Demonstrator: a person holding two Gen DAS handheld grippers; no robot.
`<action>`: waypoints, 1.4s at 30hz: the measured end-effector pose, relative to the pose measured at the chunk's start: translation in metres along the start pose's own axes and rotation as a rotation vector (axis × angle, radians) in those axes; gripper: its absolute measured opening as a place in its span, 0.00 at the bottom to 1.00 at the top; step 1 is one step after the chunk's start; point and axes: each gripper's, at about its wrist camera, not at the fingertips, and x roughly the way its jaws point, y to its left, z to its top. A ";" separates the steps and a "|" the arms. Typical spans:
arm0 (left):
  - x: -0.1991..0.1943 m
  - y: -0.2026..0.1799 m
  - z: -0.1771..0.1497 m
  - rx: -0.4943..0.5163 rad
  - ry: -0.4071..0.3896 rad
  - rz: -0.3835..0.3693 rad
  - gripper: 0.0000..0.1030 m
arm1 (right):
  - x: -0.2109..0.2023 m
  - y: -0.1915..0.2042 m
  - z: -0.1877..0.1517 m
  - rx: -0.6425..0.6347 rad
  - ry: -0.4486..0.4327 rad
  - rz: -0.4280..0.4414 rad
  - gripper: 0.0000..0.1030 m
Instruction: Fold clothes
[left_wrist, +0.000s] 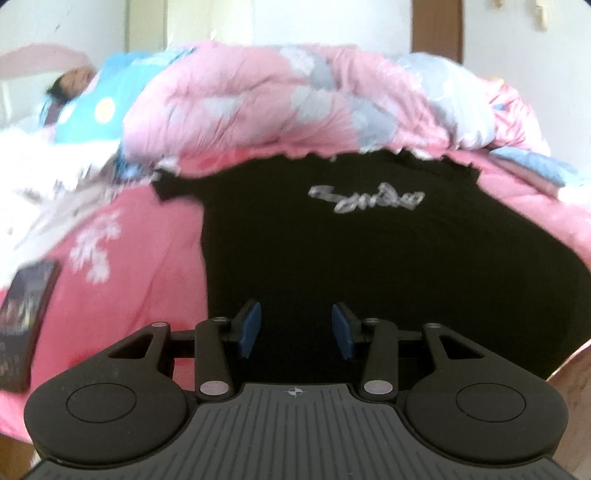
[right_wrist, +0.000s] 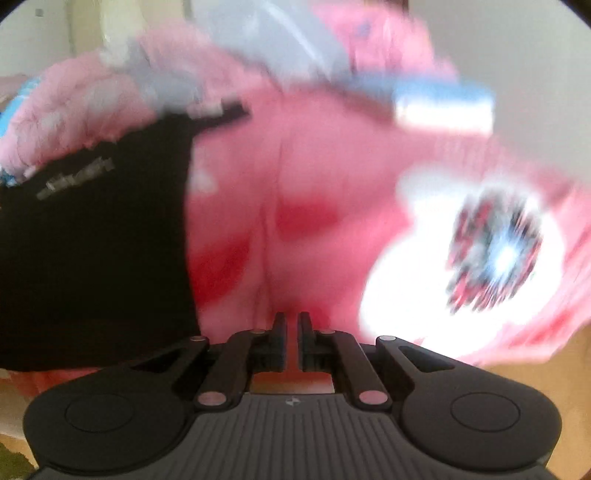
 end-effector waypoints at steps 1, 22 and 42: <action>0.003 -0.002 0.006 0.006 -0.004 -0.022 0.43 | -0.009 0.005 0.006 -0.017 -0.046 0.018 0.05; 0.086 -0.005 0.018 0.002 0.022 -0.040 0.46 | 0.083 0.092 0.099 -0.166 -0.101 0.237 0.04; 0.084 0.005 0.012 -0.030 -0.008 -0.079 0.46 | 0.170 0.136 0.134 -0.211 0.005 0.193 0.00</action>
